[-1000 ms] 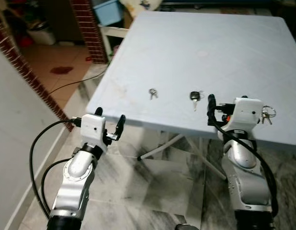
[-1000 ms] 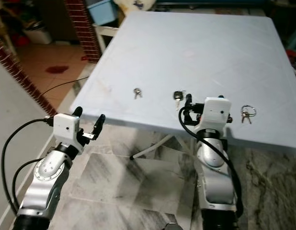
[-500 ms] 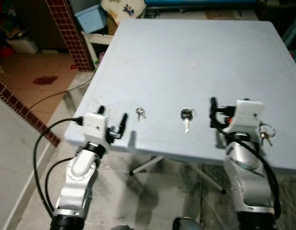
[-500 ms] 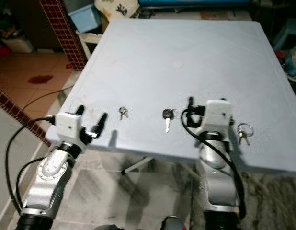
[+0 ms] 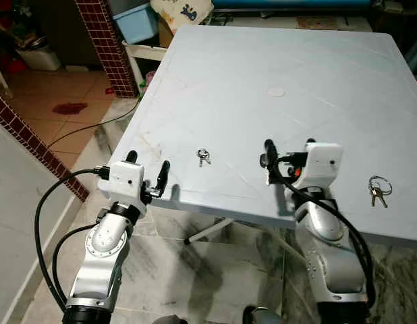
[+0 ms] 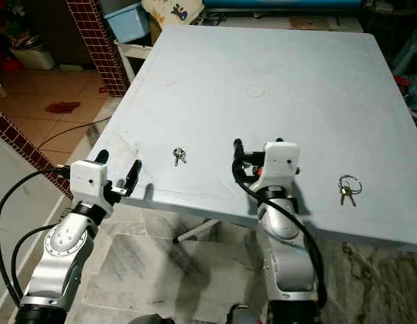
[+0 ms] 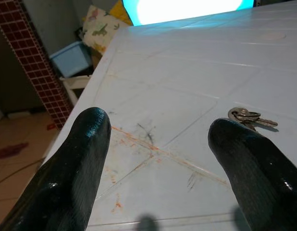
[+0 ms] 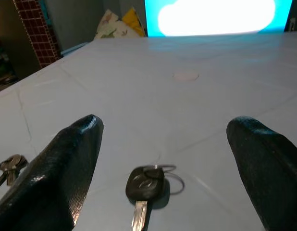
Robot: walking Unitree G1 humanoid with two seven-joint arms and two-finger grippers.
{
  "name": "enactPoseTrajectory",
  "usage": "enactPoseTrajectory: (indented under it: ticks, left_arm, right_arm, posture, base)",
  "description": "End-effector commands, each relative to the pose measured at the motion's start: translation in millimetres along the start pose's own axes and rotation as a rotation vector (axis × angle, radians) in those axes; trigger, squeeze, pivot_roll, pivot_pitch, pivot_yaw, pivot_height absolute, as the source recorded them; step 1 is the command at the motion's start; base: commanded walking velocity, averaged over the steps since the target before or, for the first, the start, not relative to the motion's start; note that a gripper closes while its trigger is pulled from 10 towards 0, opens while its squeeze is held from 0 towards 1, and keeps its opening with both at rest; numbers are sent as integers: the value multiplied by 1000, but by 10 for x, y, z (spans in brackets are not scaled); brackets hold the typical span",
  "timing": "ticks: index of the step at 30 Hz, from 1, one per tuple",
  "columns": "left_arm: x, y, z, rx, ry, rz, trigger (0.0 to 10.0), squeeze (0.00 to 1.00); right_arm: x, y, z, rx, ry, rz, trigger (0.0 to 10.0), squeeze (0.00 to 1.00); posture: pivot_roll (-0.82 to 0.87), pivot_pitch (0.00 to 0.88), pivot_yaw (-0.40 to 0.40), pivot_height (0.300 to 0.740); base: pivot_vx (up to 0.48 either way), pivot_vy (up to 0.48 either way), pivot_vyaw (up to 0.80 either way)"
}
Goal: Hang keys on a hook
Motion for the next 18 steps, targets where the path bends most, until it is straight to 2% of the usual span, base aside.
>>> enactPoseTrajectory:
  ticks: [1, 3, 7, 11, 12, 13, 15, 18]
  left_arm:
    - [54, 62, -7, 9, -22, 5, 10000, 0]
    - [45, 98, -33, 20, -28, -3, 10000, 0]
    - [37, 148, -48, 31, -31, -13, 10000, 0]
    - [37, 188, -59, 43, -36, -24, 10000, 0]
    - [41, 190, -56, 43, -38, -26, 10000, 0]
    - [41, 190, -56, 43, -38, -26, 10000, 0]
    - [42, 187, -49, 44, -40, -29, 10000, 0]
    - [47, 181, -42, 45, -41, -29, 10000, 0]
  right_arm:
    - [18, 31, -22, 27, -10, 3, 10000, 0]
    - [13, 45, -104, 75, -41, -9, 10000, 0]
    - [51, 41, -122, 85, -87, -11, 10000, 0]
    - [167, -37, -89, 108, -153, 6, 10000, 0]
    - [214, -70, -61, 110, -211, 11, 10000, 0]
    - [214, -70, -61, 110, -211, 11, 10000, 0]
    - [249, -135, -11, 99, -301, 1, 10000, 0]
    - [271, -173, 18, 93, -368, -5, 10000, 0]
  posture:
    - [-15, 177, 103, 740]
    - [-9, 183, 107, 740]
    - [2, 195, 118, 740]
    - [12, 201, 127, 740]
    - [14, 202, 129, 740]
    - [14, 202, 129, 740]
    - [20, 200, 131, 740]
    - [21, 199, 131, 740]
  base:
    - [0, 0, 0]
    - [0, 0, 0]
    - [0, 0, 0]
    - [0, 0, 0]
    - [0, 0, 0]
    - [0, 0, 0]
    - [0, 0, 0]
    - [0, 0, 0]
Point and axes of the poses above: a point about 5 cm out from each wrist's last joint towards the gripper, its own y axis pointing back from the gripper into the wrist, its own z axis along the axis of the wrist's last joint, x = y × z, the point moved 5 cm from there along -y, pointing out of the wrist towards the gripper, and after that the axes turned 5 degrees about y, right-handed, at the moved point
